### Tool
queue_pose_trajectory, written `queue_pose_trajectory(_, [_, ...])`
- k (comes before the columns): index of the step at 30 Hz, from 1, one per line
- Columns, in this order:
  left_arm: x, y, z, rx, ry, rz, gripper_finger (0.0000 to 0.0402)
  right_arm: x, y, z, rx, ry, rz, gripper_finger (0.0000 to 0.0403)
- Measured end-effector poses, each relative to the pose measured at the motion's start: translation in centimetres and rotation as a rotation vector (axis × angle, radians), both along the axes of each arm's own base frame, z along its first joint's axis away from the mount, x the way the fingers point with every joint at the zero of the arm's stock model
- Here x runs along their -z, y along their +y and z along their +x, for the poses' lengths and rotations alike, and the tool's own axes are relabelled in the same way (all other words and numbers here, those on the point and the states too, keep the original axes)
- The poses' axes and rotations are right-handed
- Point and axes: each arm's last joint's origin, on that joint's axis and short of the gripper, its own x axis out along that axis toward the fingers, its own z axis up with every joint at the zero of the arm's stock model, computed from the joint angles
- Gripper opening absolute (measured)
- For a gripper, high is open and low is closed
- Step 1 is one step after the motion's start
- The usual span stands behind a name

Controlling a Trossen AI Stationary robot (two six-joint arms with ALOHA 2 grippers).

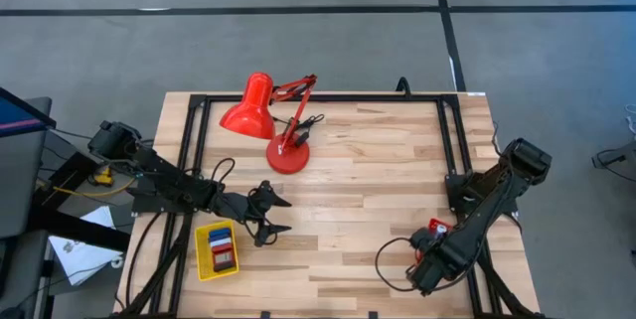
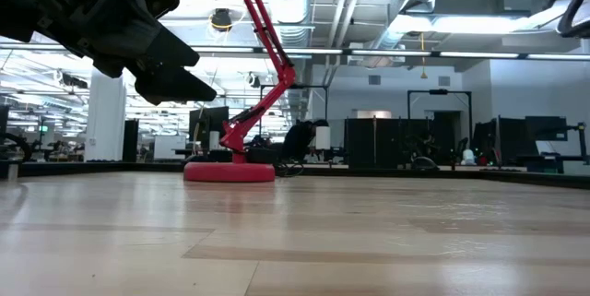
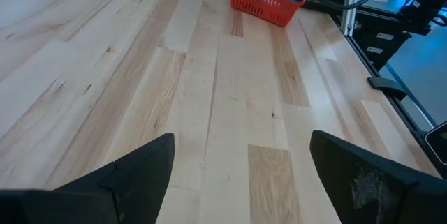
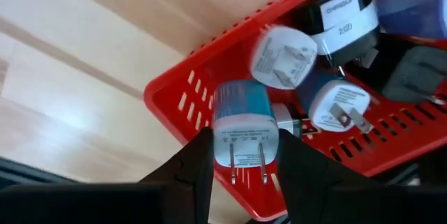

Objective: Pick & Place Office items
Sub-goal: Put the light blue charger adapter into the red bin, then return to Home Position

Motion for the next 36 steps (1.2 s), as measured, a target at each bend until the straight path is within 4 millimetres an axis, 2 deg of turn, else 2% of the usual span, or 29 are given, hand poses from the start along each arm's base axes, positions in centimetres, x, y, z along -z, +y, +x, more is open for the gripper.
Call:
queue_pose_trajectory(5, [0.0,0.0,0.0,0.0,0.0,0.0,0.0329,0.1,0.1,0.3,0.003,-0.002,0.026,0.0118])
queue_pose_trajectory(11, [0.0,0.0,0.0,0.0,0.0,0.0,0.0329,1.8,-0.5,0.2,-0.002,-0.006,0.048,0.0118])
queue_pose_trajectory(14, [0.0,0.0,0.0,0.0,0.0,0.0,0.0329,1.9,-0.8,0.3,-0.016,-0.01,0.04,0.0121])
queue_pose_trajectory(26, [0.0,0.0,0.0,0.0,0.0,0.0,0.0329,1.9,-1.2,0.3,-0.117,0.002,0.037,0.0208])
queue_pose_trajectory(30, [-0.4,0.1,-0.2,0.028,-0.012,0.067,0.0329,0.6,-1.6,0.0,-0.154,0.065,-0.034,0.0225])
queue_pose_trajectory(33, [-2.0,0.4,-0.8,0.033,-0.055,0.067,0.0329,-1.4,-1.8,-0.3,-0.24,0.137,-0.076,0.0229])
queue_pose_trajectory(36, [-4.1,0.9,-2.2,0.031,-0.102,0.051,0.0329,-3.0,-2.2,0.2,-0.235,0.068,-0.177,0.0229])
